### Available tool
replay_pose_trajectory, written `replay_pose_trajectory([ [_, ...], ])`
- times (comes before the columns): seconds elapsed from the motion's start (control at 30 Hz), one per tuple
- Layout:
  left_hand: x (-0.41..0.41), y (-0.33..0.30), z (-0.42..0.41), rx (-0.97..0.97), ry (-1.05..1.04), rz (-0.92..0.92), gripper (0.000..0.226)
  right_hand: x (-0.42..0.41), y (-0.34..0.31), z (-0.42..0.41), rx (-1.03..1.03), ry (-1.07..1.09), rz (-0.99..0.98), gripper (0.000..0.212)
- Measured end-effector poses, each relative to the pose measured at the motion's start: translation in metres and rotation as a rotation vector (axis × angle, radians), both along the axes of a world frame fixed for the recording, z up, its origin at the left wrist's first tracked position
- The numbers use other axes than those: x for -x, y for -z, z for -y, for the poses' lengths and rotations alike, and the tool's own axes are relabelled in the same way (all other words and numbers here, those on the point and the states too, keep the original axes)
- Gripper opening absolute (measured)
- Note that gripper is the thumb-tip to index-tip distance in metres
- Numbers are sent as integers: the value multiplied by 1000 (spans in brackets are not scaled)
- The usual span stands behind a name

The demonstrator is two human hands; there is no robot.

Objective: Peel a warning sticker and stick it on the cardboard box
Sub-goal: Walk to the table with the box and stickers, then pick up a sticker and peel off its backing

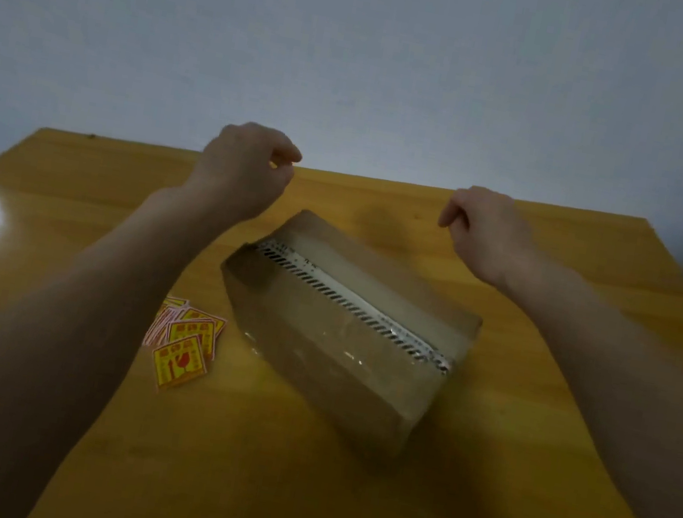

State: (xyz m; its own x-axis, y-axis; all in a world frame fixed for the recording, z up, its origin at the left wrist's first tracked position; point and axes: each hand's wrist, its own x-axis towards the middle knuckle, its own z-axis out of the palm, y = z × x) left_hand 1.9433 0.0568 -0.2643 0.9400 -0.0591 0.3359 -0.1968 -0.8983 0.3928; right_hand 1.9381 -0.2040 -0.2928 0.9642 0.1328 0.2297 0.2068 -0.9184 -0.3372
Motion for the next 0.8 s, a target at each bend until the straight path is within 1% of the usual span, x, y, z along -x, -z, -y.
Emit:
replay_pose_trajectory([
  [0.07,30,-7,-7,11,1,58,24,29,-19,-7,6,-20,74,26],
  [0.13,62,-15,-14,9,-3,72,24,61,-41,-18,12,-40,132,26],
  [0.23,108,-20,-25,-24,-44,64,25,106,-62,-41,29,-86,210,25],
  [0.33,151,-14,-38,-62,-64,12,27,146,-63,-64,5,-117,220,22],
  [0.5,203,25,-67,-60,-92,-110,27,199,-27,-103,-62,-152,155,17],
  [0.67,226,70,-85,-61,-162,-198,22,225,15,-133,-37,-214,61,6],
  [0.8,224,105,-92,23,-189,-194,24,227,52,-147,-6,-245,-51,12],
])
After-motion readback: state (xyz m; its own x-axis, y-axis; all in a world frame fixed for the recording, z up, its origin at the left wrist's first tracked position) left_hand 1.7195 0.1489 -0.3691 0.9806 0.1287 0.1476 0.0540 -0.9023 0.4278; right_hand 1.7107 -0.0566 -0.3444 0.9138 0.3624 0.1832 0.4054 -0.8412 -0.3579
